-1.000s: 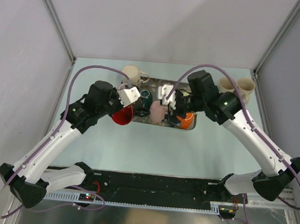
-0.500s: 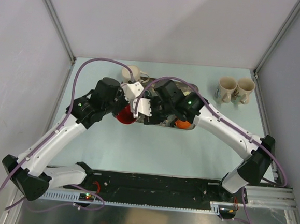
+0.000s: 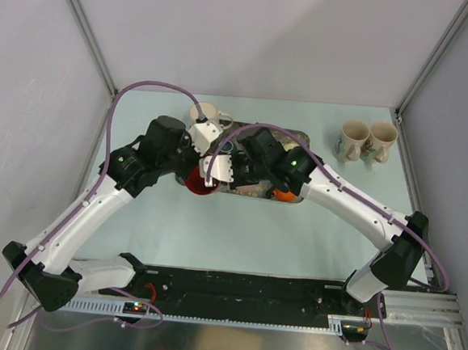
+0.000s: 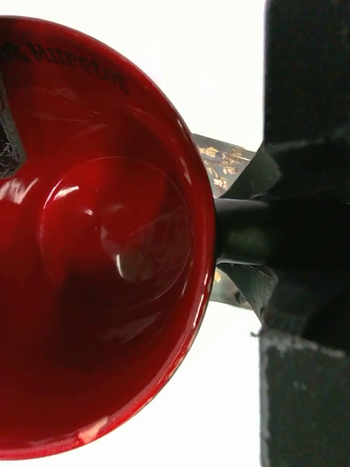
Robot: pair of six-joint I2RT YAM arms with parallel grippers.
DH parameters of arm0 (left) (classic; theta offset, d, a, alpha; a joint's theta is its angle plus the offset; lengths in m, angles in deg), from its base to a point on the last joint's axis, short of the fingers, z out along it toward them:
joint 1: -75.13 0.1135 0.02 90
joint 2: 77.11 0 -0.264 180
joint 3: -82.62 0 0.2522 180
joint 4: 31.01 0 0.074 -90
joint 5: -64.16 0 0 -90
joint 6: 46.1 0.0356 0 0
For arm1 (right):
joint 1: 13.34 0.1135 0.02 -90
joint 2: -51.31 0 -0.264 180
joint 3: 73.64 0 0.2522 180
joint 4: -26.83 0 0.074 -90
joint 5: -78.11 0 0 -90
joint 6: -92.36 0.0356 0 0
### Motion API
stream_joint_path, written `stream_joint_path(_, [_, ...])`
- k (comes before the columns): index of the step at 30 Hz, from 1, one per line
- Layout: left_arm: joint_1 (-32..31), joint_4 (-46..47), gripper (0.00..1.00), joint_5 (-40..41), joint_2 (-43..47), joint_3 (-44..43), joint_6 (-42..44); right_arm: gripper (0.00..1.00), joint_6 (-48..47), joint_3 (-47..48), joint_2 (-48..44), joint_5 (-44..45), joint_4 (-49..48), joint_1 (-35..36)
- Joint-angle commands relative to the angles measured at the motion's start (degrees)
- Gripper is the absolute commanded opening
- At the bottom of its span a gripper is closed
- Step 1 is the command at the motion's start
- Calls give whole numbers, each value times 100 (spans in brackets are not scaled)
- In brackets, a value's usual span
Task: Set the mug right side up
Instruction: Turn over the cup on the tray, then place the cup at the center of the board.
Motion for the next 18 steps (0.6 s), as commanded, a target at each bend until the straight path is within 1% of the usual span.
stream_joint_path(1, [-63,1045,3,-646,194,-544,-529,2,-46,25,-58,-236,56,-5])
stream_joint_path(2, [-59,1044,8,-596,201,-543,-526,1,-32,-32,-113,-273,57,-47])
stream_joint_path(4, [-62,1045,34,-522,224,-551,-453,0,100,-191,-257,-398,41,-177])
stream_joint_path(6, [-61,1050,53,-464,256,-566,-347,0,291,-375,-469,-600,2,-368])
stream_joint_path(8, [-52,1053,68,-445,288,-605,-252,0,497,-549,-727,-811,-36,-596])
stream_joint_path(10, [-19,1058,80,-462,331,-676,-178,0,774,-683,-949,-1011,-43,-908])
stream_joint_path(12, [22,1053,87,-493,397,-771,-150,0,1055,-786,-1198,-1228,-34,-1236])
stream_joint_path(13, [50,1048,88,-511,452,-801,-147,0,1187,-837,-1347,-1358,-42,-1387])
stream_joint_path(18, [120,1043,90,-638,688,-767,20,0,1816,-1285,-2105,-1902,-209,-2263])
